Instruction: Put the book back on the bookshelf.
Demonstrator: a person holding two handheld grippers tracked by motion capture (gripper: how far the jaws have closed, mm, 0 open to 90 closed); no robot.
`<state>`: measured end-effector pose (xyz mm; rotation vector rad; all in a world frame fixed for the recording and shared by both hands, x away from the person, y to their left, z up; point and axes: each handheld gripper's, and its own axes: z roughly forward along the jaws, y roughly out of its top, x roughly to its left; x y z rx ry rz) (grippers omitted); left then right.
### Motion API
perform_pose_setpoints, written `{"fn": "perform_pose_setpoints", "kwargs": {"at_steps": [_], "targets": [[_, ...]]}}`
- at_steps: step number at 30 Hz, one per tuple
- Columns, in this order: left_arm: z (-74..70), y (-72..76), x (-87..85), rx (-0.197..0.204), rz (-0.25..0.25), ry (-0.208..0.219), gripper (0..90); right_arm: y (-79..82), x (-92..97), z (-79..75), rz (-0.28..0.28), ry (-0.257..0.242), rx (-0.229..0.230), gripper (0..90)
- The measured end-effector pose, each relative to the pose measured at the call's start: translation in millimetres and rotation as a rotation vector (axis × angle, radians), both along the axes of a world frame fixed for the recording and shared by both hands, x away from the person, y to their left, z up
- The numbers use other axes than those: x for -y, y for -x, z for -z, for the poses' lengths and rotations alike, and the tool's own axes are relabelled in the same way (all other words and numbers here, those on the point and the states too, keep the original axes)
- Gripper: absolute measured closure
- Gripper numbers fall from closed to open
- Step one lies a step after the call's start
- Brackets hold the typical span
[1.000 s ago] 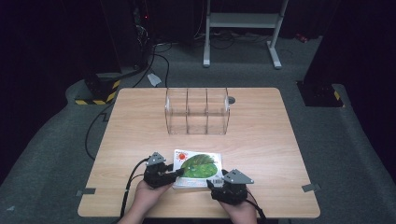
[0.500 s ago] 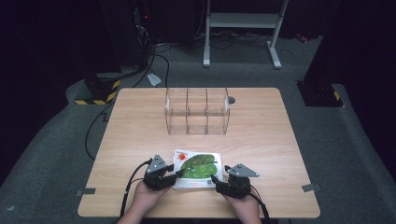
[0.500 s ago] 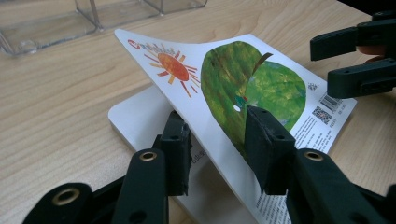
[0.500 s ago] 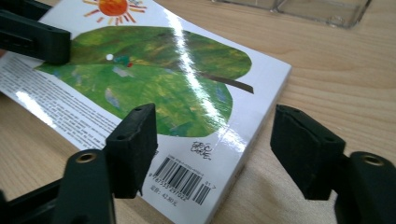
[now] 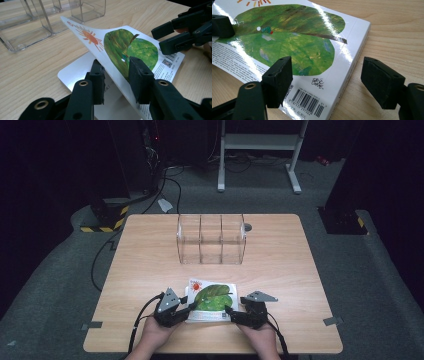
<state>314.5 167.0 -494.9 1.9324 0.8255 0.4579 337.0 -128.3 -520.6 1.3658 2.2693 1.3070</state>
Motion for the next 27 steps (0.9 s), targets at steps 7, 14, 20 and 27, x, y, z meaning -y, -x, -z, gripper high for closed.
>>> {"fn": "perform_pose_setpoints", "kwargs": {"at_steps": [7, 14, 20, 27], "targets": [[-1.8, 4.6, 1.1, 0.052, 0.023, -0.01, 66.4, -2.8, 1.5, 0.3, -0.001, -0.028, -0.013, 23.4], [-3.2, 9.0, 1.7, 0.104, 0.043, -0.019, 67.0, -7.1, 1.1, 2.2, -0.001, -0.048, -0.039, 20.7], [-3.0, 10.6, 2.0, 0.12, 0.047, -0.019, 67.3, -12.0, 1.4, 3.5, 0.0, -0.073, -0.077, 18.3], [-1.6, 10.4, 1.8, 0.117, 0.045, -0.015, 67.3, -15.1, -0.5, 4.4, -0.022, -0.087, -0.107, 18.7]]}}
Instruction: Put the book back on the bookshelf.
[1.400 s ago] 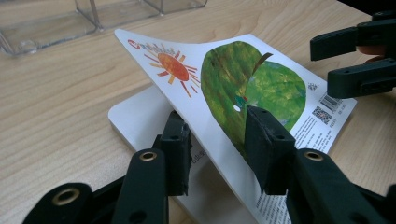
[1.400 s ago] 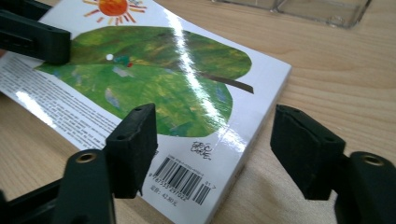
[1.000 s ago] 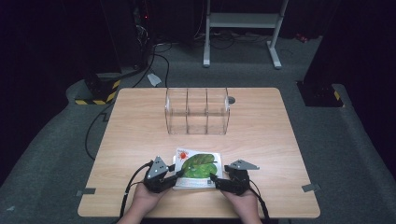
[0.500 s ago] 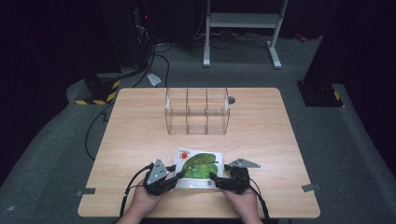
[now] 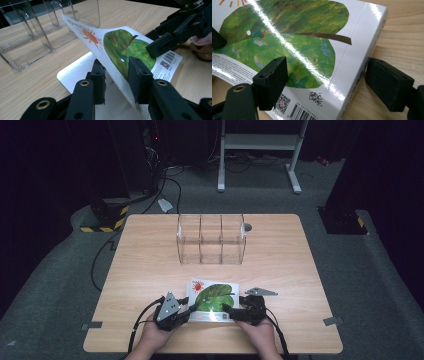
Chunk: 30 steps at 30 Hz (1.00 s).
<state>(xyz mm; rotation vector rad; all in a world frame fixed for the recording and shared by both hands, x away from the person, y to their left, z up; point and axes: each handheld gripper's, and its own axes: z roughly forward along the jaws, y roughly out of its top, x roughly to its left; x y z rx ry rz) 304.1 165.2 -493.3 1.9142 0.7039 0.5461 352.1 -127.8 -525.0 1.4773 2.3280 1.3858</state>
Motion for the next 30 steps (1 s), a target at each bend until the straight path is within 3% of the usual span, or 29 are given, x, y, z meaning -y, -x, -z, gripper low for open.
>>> {"fn": "perform_pose_setpoints", "kwargs": {"at_steps": [4, 18, 30], "targets": [[1.0, -0.5, -0.2, -0.011, -0.004, 0.005, 67.4, 1.8, 0.1, -1.6, 0.011, 0.004, 0.003, 21.6], [2.5, -2.5, -1.1, -0.025, -0.043, 0.026, 69.0, 12.9, 0.5, -11.5, 0.061, 0.052, 0.127, 31.5], [5.0, -4.4, -0.5, -0.038, -0.069, 0.035, 69.8, 20.2, 3.1, -19.1, 0.098, 0.043, 0.205, 35.5]]}}
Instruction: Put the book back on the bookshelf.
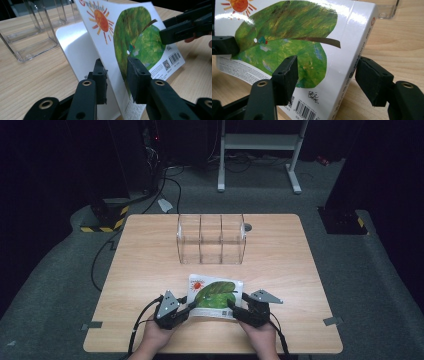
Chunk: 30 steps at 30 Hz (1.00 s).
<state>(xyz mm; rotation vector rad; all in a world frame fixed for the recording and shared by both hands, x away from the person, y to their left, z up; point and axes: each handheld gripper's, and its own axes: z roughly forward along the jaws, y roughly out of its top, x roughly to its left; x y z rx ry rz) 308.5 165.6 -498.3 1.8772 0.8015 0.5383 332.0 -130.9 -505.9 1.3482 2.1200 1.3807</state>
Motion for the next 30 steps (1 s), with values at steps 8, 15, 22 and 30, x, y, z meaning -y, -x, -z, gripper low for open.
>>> {"fn": "perform_pose_setpoints", "kwargs": {"at_steps": [8, 15, 22, 30], "targets": [[4.6, -2.0, 4.4, -0.012, -0.006, -0.048, 71.3, 5.1, 3.8, -9.3, 0.029, -0.011, 0.072, 37.7], [8.9, -3.5, 7.6, -0.011, -0.008, -0.077, 72.8, 9.0, 5.0, -14.0, 0.04, 0.001, 0.113, 38.5], [11.2, -2.1, 5.5, -0.016, 0.01, -0.091, 71.9, 13.7, 6.5, -14.0, 0.017, 0.005, 0.126, 38.2], [13.2, 2.2, -0.5, -0.029, 0.012, -0.109, 65.0, 22.9, 7.0, -16.2, -0.028, 0.001, 0.149, 37.7]]}}
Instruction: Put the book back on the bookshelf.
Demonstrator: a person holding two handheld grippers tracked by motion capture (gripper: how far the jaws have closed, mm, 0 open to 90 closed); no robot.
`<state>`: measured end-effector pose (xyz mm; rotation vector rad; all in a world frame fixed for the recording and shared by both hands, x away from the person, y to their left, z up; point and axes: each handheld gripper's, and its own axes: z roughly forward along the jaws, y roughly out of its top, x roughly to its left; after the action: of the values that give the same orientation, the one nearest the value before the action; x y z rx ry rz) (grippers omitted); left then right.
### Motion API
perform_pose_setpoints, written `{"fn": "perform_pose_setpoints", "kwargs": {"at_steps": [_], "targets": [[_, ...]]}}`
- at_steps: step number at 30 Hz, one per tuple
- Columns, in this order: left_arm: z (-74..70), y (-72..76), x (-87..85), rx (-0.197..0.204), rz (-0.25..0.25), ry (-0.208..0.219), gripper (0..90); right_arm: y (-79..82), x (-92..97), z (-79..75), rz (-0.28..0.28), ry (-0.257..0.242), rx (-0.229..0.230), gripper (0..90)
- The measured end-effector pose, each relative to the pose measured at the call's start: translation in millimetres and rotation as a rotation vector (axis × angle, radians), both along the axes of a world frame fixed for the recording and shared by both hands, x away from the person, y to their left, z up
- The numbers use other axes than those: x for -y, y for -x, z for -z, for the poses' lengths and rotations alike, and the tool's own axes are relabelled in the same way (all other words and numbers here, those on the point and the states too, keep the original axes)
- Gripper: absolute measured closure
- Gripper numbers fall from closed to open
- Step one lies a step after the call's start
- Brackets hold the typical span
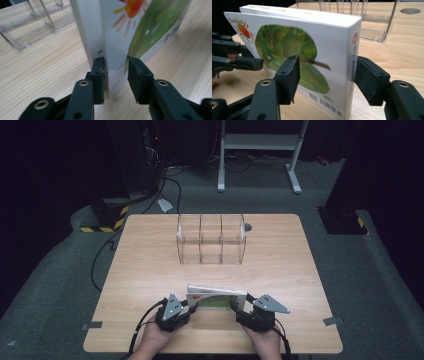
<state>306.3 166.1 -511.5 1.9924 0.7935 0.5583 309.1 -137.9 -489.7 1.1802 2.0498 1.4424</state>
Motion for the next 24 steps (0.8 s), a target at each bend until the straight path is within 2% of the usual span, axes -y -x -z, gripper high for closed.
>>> {"fn": "perform_pose_setpoints", "kwargs": {"at_steps": [8, 11, 15, 18, 24], "targets": [[-3.6, -2.3, -15.3, -0.024, -0.031, 0.052, 48.7, 1.3, 0.4, -3.0, -0.049, 0.014, 0.036, 31.2], [-3.3, -3.3, -18.8, -0.027, -0.041, 0.049, 44.1, -1.1, 0.2, -5.9, -0.069, 0.009, 0.059, 29.4], [-2.7, -1.5, -23.2, -0.029, -0.054, 0.05, 42.7, -6.9, 0.2, -11.9, -0.093, 0.0, 0.084, 28.7], [-2.2, -0.9, -27.0, -0.032, -0.07, 0.048, 42.5, -10.0, 1.4, -16.7, -0.113, -0.007, 0.104, 33.0], [-1.1, -5.3, -37.6, -0.056, -0.112, 0.058, 41.0, -9.3, 4.2, -17.3, -0.132, -0.011, 0.111, 44.6]]}}
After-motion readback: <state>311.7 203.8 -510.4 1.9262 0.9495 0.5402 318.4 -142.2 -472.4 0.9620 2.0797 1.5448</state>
